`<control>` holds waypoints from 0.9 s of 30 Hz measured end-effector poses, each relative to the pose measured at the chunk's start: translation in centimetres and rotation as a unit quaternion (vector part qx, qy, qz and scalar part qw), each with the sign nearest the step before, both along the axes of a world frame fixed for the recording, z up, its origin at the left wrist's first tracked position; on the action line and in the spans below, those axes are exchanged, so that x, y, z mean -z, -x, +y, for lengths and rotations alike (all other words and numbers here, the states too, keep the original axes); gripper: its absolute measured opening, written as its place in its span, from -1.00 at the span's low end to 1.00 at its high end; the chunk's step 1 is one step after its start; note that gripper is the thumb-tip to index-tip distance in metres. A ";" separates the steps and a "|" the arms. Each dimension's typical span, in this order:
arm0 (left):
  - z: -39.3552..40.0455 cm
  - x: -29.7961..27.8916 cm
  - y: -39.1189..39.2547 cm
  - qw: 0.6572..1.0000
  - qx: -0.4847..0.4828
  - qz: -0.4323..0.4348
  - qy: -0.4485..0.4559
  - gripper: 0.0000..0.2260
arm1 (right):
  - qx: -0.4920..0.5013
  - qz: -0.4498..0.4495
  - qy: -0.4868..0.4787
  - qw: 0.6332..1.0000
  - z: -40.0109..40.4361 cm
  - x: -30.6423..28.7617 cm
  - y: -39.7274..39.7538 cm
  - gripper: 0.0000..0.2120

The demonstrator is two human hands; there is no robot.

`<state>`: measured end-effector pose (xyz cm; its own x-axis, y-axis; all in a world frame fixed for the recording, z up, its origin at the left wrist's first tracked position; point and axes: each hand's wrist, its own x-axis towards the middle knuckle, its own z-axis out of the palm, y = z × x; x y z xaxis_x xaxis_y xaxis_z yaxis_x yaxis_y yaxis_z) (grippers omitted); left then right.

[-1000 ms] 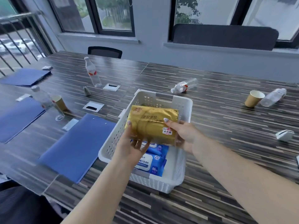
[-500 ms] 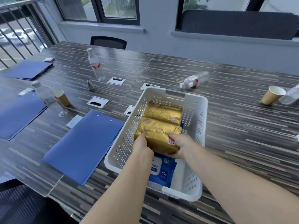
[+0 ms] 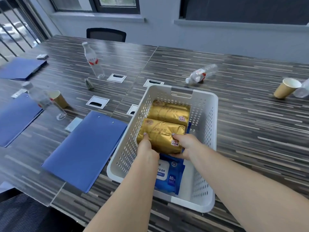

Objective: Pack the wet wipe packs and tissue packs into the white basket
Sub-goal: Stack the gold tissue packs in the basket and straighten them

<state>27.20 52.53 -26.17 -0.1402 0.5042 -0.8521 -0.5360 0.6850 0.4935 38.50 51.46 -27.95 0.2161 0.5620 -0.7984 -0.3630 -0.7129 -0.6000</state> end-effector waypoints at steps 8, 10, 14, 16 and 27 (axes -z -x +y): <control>-0.2 -1.4 0.0 1.000 0.021 -0.017 -0.015 -0.47 | -0.014 -0.032 -0.043 0.998 -1.1 -0.3 -0.1 -0.68; -1.1 -2.3 0.1 0.998 -0.009 -0.050 -0.030 -0.55 | -0.022 -0.049 -0.075 0.996 -1.3 -0.2 -0.5 -0.47; -3.3 -4.5 0.2 0.990 -0.023 -0.116 -0.080 -0.54 | -0.041 -0.053 -0.133 0.989 -2.8 -2.3 -1.1 -0.29; -4.6 -6.0 -0.1 0.982 -0.018 -0.147 -0.115 -0.51 | -0.045 -0.053 -0.165 0.984 -4.6 -4.8 -1.0 -0.37; -14.0 -9.7 -5.2 0.952 0.098 -0.256 -0.134 -0.89 | -0.034 -0.132 -0.305 0.942 -14.3 -9.5 -6.8 -0.57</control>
<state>32.39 38.56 -16.46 0.3785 0.6865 -0.6208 -0.6275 0.6834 0.3732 45.27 37.17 -18.45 0.3090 0.9190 -0.2450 -0.1091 -0.2217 -0.9690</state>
